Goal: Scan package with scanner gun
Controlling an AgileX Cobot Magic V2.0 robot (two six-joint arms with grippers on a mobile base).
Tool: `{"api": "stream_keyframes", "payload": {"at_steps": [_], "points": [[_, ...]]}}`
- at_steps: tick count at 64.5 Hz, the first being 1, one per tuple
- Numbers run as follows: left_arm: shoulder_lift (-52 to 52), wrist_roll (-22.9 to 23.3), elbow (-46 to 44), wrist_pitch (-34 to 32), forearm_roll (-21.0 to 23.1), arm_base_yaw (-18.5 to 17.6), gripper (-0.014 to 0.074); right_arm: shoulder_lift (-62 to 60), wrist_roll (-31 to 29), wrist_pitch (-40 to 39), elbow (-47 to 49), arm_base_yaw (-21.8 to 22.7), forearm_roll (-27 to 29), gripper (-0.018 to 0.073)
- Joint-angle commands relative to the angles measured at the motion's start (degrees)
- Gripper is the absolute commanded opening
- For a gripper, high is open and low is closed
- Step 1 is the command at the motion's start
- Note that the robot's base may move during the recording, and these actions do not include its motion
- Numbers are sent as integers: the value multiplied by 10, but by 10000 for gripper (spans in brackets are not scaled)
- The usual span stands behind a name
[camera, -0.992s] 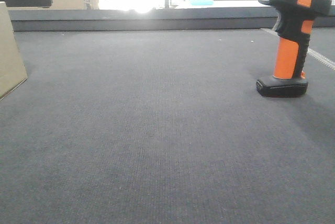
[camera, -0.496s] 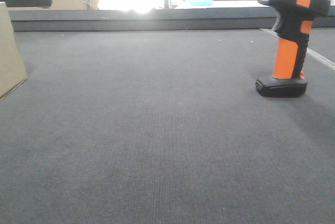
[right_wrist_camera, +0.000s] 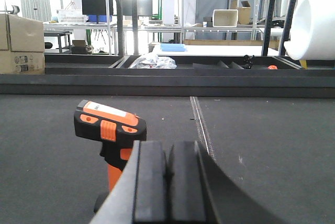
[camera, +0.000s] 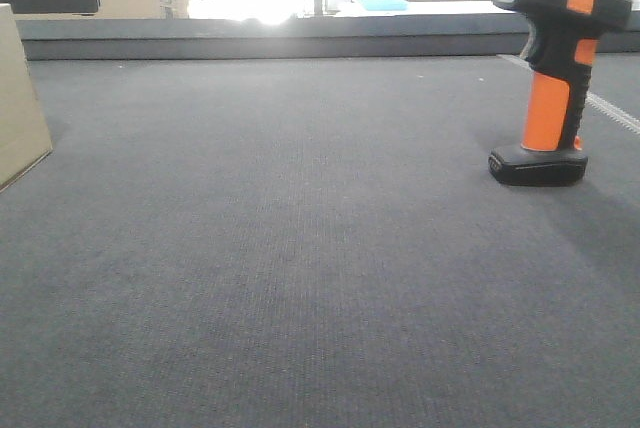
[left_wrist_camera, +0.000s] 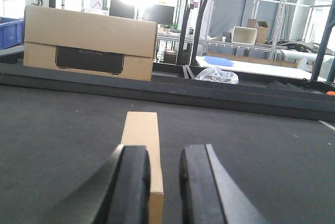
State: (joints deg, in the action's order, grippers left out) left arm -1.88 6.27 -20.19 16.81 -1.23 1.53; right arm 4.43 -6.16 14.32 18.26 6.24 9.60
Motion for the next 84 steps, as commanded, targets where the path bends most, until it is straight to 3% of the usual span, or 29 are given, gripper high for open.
{"api": "stream_keyframes", "payload": {"at_steps": [1, 6, 72, 84], "points": [[2, 3, 1, -12, 4, 0, 8, -3, -4, -6, 6, 2, 2, -162], [2, 3, 1, -13, 4, 0, -113, -3, -4, -6, 6, 2, 2, -162], [2, 2, 1, -17, -14, 0, -111, -3, -4, -6, 5, 2, 2, -162], [2, 2, 1, -17, -14, 0, -111, -22, -4, -76, -55, -10, 2, -162]]}}
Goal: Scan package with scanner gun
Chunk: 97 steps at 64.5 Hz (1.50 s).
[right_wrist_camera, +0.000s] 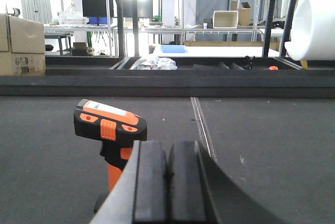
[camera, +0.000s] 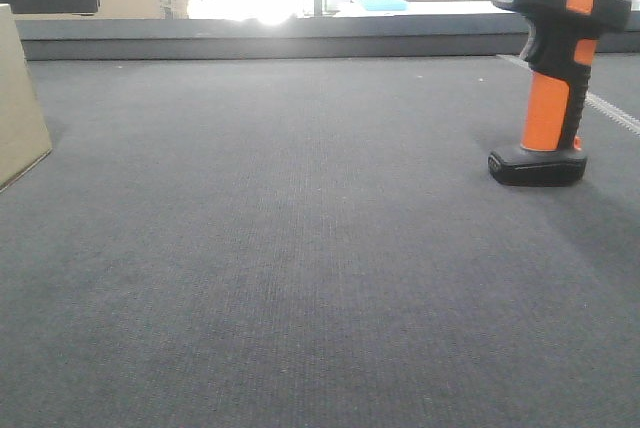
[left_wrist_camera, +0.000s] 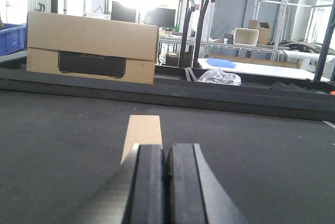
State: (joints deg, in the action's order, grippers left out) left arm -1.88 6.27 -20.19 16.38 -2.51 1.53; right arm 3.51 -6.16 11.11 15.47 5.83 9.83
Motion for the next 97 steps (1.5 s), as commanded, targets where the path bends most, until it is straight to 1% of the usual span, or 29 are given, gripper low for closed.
{"api": "stream_keyframes", "payload": {"at_steps": [1, 5, 8, 14, 27, 34, 36, 41, 47, 55, 63, 75, 97], "points": [[2, 2, 1, -13, -1, 0, -111, -17, -4, -57, -37, -9, -3, -162], [2, 2, 1, -13, -1, 0, -111, -34, -4, -85, -62, -20, -15, -162], [2, 2, 1, -13, -1, 0, -111, -35, -4, -106, -83, -30, -36, -162], [2, 2, 1, -14, -1, 0, -111, -35, -4, -120, -116, -44, -72, -162], [2, 2, 1, -14, -1, 0, -111, -35, -4, -140, -153, -44, -59, -162], [2, 2, 1, -14, -1, 0, -111, -35, -4, -159, -155, -44, -36, -162], [2, 2, 1, -14, -1, 0, -111, -35, -4, -145, -155, -44, -35, -162], [2, 2, 1, -14, -1, 0, -111, -35, -4, -146, -155, -44, -35, -162], [2, 2, 1, -14, -1, 0, -111, -35, 2, -146, -155, -44, -17, -162], [2, 2, 1, -14, -1, 0, -111, -35, 11, -143, -155, -44, -17, -162], [2, 2, 1, -14, -1, 0, -111, -35, 11, -117, -155, -44, -17, -162], [2, 2, 1, -14, -1, 0, -111, -35, 11, -140, -155, -44, -17, -162], [2, 2, 1, -14, -1, 0, -111, -35, 11, -142, -155, -44, -17, -162]]}}
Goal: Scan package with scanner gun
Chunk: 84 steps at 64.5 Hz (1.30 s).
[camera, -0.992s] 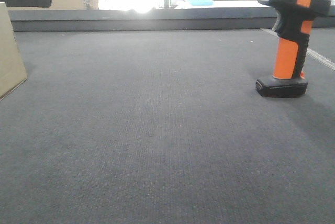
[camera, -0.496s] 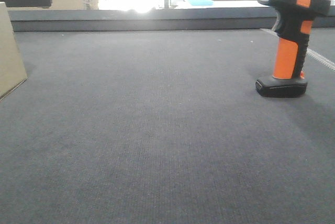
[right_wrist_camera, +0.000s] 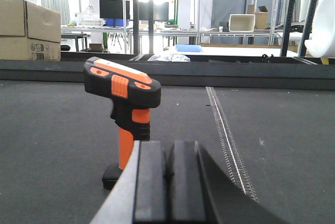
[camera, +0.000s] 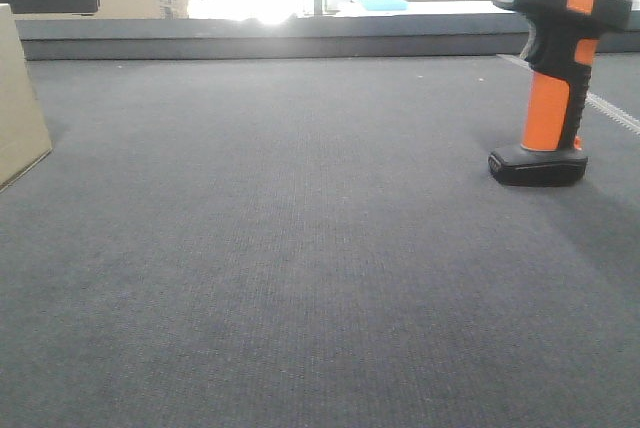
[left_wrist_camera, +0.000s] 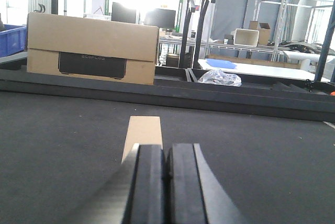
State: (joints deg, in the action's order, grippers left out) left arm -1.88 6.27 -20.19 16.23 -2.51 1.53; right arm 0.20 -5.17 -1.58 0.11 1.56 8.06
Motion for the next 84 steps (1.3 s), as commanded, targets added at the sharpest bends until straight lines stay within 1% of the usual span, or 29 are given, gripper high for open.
{"api": "stream_keyframes", "payload": {"at_steps": [1, 23, 28, 37, 46, 48, 51, 54, 56, 60, 61, 64, 67, 78, 84], "points": [[2, 2, 1, -12, -1, 0, -111, -2, 1, -15, -1, -1, 1, -162], [2, 2, 1, -12, -1, 0, -111, -2, 1, -15, -1, -1, 1, -162], [2, 2, 15, -17, -4, 0, -111, -2, 1, -15, -1, -1, 1, -162], [10, -3, 95, -89, -2, -6, -111, -2, 1, -15, -1, -1, 1, -162], [19, -18, 182, -173, -2, -29, -111, -2, 1, -15, -1, -1, 1, -162], [19, -18, 197, -181, 2, -32, -111, -2, 1, -15, -1, -1, 1, -162], [19, -18, 202, -184, 13, -35, -111, -2, 1, -15, -1, -1, 1, -162], [19, -18, 202, -188, 14, -35, -111, -2, 1, -15, -1, -1, 1, -162], [19, -21, 202, -171, 14, -35, -111, -2, 1, -15, -1, -1, 1, -162], [19, -54, 202, -172, 15, -35, -111, -2, 1, -15, -1, -1, 1, -162], [19, -63, 202, -172, 21, -35, -111, -2, 1, -15, -1, -1, 1, -162], [19, -72, 202, -175, 25, -32, -111, -2, 1, -16, -1, -1, 1, -162], [19, -71, 202, -178, 36, -29, -111, -2, 1, -16, -1, -1, 1, -162], [19, -71, 202, -187, 37, -8, -111, -2, 1, -17, -1, -1, 1, -162], [19, -71, 202, -186, 37, -6, -111, -2, 1, -17, -1, -1, 1, -162]]}}
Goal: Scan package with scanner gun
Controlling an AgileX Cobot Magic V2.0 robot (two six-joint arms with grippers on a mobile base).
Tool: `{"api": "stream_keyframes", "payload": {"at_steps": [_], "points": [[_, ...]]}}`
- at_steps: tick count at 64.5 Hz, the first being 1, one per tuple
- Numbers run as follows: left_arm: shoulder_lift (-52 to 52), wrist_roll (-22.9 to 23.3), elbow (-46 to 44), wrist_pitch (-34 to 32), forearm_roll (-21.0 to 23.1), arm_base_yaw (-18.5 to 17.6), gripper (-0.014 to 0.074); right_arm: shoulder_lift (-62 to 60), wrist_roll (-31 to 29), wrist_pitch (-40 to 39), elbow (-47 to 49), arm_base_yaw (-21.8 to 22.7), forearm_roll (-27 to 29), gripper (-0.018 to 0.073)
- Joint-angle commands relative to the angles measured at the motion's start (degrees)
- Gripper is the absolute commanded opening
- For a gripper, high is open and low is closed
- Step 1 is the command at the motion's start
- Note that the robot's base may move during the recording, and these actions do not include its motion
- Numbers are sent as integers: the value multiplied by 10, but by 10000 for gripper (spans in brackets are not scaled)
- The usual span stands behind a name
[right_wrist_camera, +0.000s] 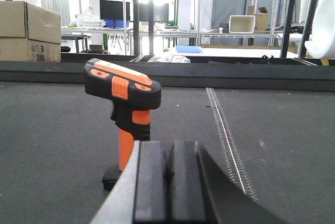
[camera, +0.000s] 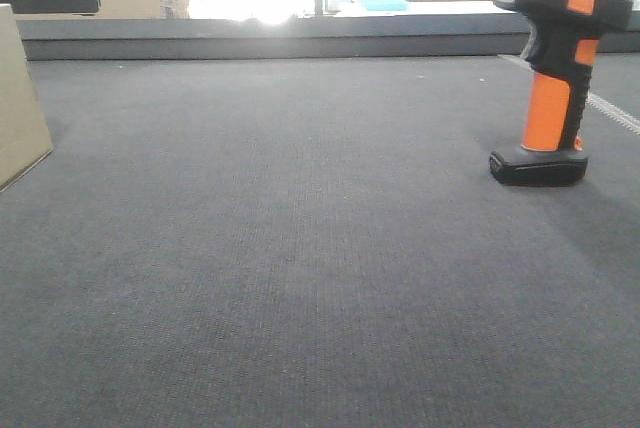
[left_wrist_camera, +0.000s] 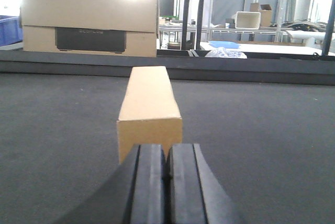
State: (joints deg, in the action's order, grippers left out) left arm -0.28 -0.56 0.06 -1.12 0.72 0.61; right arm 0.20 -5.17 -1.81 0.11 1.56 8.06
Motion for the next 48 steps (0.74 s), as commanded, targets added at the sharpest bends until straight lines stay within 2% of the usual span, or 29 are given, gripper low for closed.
{"api": "stream_keyframes", "payload": {"at_steps": [1, 48], "points": [[3, -3, -1, -12, 4, 3, -111, -2, 1, -14, -1, -1, 1, -162], [3, -3, -1, -12, 4, 3, -111, -2, 1, -16, -1, -1, 1, -162]]}}
